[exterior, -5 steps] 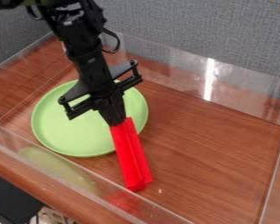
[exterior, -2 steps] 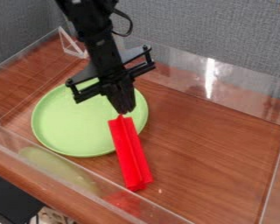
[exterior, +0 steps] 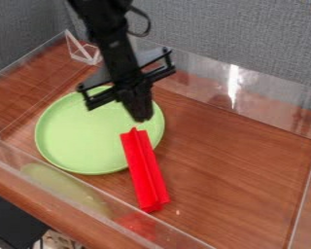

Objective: Move the red object from the green plate to the table

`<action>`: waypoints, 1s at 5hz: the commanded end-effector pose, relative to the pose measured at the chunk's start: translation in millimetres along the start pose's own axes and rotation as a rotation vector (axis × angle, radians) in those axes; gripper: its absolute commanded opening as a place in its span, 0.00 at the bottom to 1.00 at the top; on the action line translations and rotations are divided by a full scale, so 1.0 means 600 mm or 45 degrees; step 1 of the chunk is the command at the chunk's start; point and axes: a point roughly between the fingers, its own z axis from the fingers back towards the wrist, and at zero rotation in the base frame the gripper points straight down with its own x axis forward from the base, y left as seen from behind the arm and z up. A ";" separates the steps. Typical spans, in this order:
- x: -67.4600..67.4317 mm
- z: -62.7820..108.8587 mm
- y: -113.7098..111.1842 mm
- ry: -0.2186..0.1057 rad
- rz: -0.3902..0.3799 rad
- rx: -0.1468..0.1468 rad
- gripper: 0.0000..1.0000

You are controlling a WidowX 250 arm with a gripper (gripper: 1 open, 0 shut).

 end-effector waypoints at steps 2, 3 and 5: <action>0.015 -0.046 -0.037 -0.096 0.153 -0.003 0.00; 0.019 -0.071 -0.025 -0.122 0.252 0.028 0.00; 0.039 -0.059 -0.044 -0.137 0.348 -0.014 0.00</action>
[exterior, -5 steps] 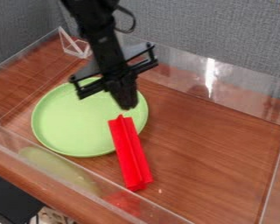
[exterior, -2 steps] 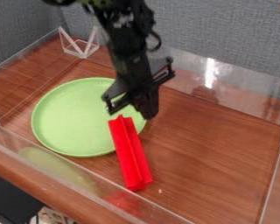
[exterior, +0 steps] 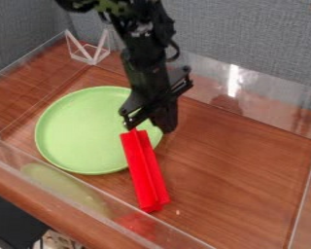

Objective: Move the red object from the green plate to the table

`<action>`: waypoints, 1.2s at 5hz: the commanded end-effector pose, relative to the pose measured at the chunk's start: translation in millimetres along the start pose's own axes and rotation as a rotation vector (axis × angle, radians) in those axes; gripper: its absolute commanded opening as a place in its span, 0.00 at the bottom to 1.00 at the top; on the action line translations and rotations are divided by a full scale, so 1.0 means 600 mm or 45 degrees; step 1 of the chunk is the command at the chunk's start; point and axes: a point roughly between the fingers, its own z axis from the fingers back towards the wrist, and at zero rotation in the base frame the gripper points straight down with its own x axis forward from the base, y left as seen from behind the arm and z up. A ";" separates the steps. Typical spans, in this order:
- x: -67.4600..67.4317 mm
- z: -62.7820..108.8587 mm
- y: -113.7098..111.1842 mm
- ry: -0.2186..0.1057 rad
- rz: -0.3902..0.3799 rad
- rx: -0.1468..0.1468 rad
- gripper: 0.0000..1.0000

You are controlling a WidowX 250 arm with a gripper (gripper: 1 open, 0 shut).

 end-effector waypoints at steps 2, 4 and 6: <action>0.021 0.011 -0.020 -0.048 0.031 -0.077 0.00; 0.047 -0.001 -0.024 -0.033 -0.047 -0.058 0.00; 0.038 -0.020 -0.015 -0.017 -0.079 -0.041 1.00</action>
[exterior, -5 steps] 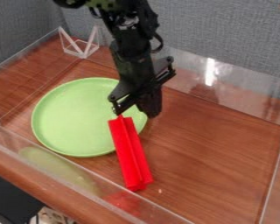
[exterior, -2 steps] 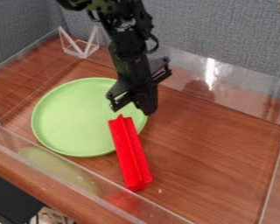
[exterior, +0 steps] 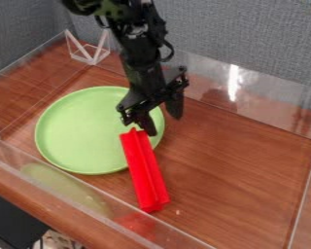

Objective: Move the red object from the green plate to the table

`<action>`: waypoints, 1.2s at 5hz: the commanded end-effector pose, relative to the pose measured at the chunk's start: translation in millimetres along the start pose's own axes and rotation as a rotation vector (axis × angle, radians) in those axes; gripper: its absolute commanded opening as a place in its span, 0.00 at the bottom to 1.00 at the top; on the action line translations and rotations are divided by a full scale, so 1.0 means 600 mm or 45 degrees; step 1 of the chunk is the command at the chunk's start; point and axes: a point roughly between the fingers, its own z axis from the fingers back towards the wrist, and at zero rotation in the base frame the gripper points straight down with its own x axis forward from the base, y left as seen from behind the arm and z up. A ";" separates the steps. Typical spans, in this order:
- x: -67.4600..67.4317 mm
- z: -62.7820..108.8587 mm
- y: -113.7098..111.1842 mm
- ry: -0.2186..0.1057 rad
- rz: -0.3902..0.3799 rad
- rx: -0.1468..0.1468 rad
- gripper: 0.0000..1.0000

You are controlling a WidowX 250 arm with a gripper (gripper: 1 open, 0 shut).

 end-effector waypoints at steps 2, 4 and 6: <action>0.037 0.009 -0.004 -0.014 -0.117 -0.011 0.00; 0.059 0.066 -0.037 0.032 -0.186 -0.054 1.00; 0.062 0.030 -0.038 0.017 -0.270 0.013 1.00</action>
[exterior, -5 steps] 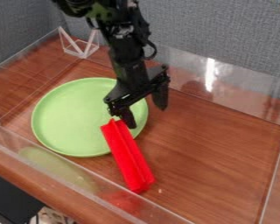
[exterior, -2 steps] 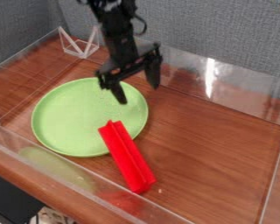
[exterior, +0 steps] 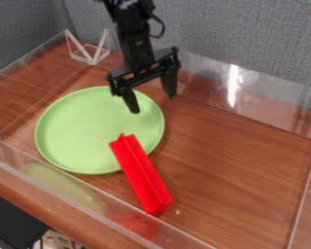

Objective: Move the red object from the green plate to the table

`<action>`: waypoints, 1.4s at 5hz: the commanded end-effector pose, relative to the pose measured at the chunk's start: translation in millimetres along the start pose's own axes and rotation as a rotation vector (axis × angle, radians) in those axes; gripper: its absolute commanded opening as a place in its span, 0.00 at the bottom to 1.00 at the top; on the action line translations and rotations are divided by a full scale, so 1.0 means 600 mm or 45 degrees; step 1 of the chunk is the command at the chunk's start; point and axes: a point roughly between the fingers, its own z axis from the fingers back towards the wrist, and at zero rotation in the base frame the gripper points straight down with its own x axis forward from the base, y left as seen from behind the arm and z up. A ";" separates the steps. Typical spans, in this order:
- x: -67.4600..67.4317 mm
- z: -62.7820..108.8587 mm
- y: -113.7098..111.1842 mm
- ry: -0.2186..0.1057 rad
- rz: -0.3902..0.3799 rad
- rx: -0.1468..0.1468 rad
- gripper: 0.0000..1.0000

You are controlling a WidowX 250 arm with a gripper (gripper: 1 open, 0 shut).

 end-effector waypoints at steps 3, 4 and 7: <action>0.024 -0.048 0.001 -0.032 -0.165 0.022 0.00; 0.044 -0.046 0.017 -0.020 -0.241 0.010 0.00; 0.044 0.076 -0.028 0.039 -0.330 -0.173 0.00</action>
